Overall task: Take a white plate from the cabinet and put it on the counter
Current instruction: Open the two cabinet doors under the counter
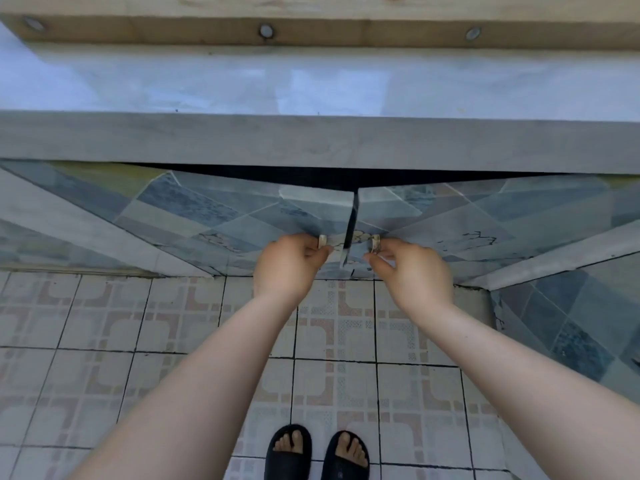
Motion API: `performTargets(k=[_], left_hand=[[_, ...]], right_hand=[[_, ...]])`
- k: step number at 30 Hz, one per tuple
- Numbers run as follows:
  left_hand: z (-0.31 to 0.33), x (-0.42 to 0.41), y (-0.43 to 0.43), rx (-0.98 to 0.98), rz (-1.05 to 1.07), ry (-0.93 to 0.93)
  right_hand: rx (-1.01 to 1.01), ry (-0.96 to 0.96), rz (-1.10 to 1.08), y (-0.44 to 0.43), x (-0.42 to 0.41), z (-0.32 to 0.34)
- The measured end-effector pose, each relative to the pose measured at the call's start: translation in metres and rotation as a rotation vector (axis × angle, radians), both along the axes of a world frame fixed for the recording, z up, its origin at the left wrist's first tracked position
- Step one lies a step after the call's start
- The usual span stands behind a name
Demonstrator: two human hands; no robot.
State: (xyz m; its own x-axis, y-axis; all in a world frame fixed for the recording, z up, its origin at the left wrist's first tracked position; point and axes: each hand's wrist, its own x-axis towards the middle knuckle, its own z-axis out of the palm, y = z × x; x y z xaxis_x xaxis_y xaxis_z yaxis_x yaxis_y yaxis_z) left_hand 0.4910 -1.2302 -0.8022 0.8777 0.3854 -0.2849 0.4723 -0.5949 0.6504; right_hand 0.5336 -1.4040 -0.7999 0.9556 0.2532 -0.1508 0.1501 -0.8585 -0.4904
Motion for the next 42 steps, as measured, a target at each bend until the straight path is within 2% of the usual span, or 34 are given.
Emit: performTargets(k=[6, 15, 24, 30, 39, 42], left_hand=[[0.001, -0.04, -0.002, 0.029, -0.024, -0.012], [-0.002, -0.106, 0.007, -0.044, -0.044, -0.017], [0.008, -0.186, 0.024, 0.097, -0.09, 0.036], [0.017, -0.226, 0.032, 0.265, -0.123, 0.035], [0.024, -0.298, 0.061, 0.377, 0.05, 0.122], [0.024, -0.314, 0.068, 0.36, 0.142, 0.13]], right_hand=[[-0.026, -0.035, -0.009, -0.016, -0.036, 0.0], [-0.078, -0.065, -0.084, -0.058, -0.107, -0.002], [-0.089, -0.065, -0.177, -0.102, -0.164, 0.001], [-0.113, -0.043, -0.218, -0.144, -0.192, -0.001], [-0.12, -0.036, -0.252, -0.19, -0.21, 0.0], [-0.115, 0.004, -0.28, -0.206, -0.214, 0.0]])
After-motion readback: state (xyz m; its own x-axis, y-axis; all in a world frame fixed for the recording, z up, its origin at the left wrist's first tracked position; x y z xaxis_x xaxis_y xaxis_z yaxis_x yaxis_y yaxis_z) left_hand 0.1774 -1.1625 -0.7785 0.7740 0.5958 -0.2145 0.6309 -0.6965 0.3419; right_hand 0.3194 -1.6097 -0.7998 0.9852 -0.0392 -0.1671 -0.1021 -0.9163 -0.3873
